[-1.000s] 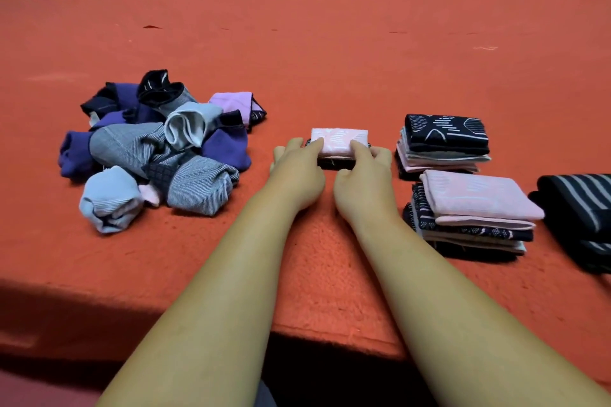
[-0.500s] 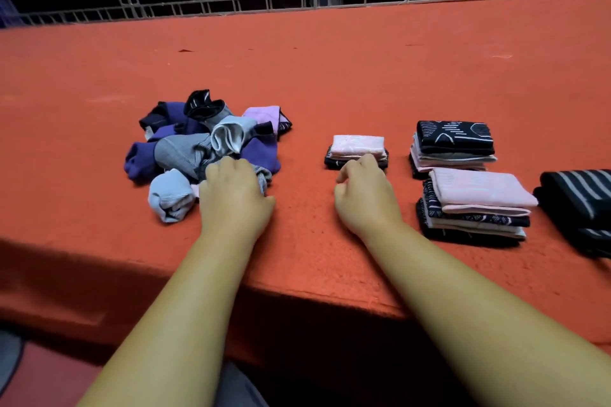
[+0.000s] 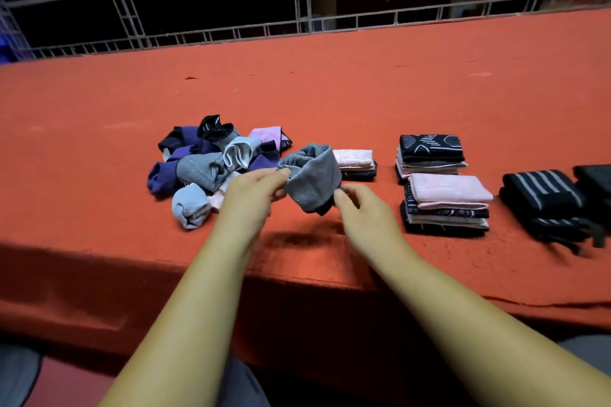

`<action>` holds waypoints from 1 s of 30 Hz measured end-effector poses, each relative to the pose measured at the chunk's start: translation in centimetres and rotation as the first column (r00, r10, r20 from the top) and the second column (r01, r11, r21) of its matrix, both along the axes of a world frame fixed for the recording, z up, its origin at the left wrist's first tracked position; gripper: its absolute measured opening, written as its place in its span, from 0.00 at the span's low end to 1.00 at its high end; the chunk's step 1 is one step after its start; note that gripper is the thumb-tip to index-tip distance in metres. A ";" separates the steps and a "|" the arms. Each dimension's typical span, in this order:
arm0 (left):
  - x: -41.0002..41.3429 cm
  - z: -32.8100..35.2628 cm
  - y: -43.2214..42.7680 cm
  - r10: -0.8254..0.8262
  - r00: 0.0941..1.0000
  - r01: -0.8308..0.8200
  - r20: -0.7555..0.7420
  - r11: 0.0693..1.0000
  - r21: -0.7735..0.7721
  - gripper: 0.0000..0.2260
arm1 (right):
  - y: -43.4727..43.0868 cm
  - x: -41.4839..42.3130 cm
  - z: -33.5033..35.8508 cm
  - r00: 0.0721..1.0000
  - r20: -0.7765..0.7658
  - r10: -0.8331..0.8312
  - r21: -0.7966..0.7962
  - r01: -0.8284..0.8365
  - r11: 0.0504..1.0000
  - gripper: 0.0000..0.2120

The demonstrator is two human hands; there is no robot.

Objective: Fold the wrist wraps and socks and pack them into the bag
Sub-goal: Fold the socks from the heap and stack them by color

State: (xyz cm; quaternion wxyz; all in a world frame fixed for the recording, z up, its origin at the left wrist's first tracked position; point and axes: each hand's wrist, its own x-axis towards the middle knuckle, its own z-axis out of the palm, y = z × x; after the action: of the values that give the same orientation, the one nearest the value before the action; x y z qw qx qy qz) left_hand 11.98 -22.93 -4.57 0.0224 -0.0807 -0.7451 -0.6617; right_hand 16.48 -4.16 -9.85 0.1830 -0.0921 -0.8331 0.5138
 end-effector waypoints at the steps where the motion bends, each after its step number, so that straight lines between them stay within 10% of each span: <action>1: 0.7 0.3 0.6 -0.076 0.993 0.066 0.090 0.991 0.116 0.09 | 0.3 0.7 0.5 0.999 0.015 -0.042 -0.094 0.043 0.995 0.17; 9: 4.5 -1.7 4.2 -0.487 0.769 0.227 0.415 0.814 0.535 0.07 | 4.5 6.7 3.1 0.997 0.064 -0.038 -0.410 0.061 0.910 0.09; 17: 5.2 -5.6 6.2 0.215 0.976 -0.209 0.026 0.965 -0.155 0.02 | 6.2 8.5 1.1 0.998 -0.024 -0.054 -0.208 0.048 0.977 0.11; 22: 6.4 -5.1 5.9 -0.032 0.887 -0.161 -0.461 0.914 -0.373 0.09 | 6.9 8.0 0.6 0.999 0.010 -0.043 -0.122 0.044 0.992 0.10; 30: 7.6 -5.6 7.9 -0.176 0.819 -0.309 -0.546 0.666 -0.679 0.19 | 8.1 8.2 0.4 0.998 0.061 0.013 -0.295 0.006 0.955 0.09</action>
State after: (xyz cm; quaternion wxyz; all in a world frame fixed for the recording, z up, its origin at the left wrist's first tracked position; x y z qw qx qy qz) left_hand 19.57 -15.02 -10.16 0.2341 -0.2471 -0.9083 -0.2430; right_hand 24.66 3.96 -9.43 0.1400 -0.1329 -0.7526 0.6296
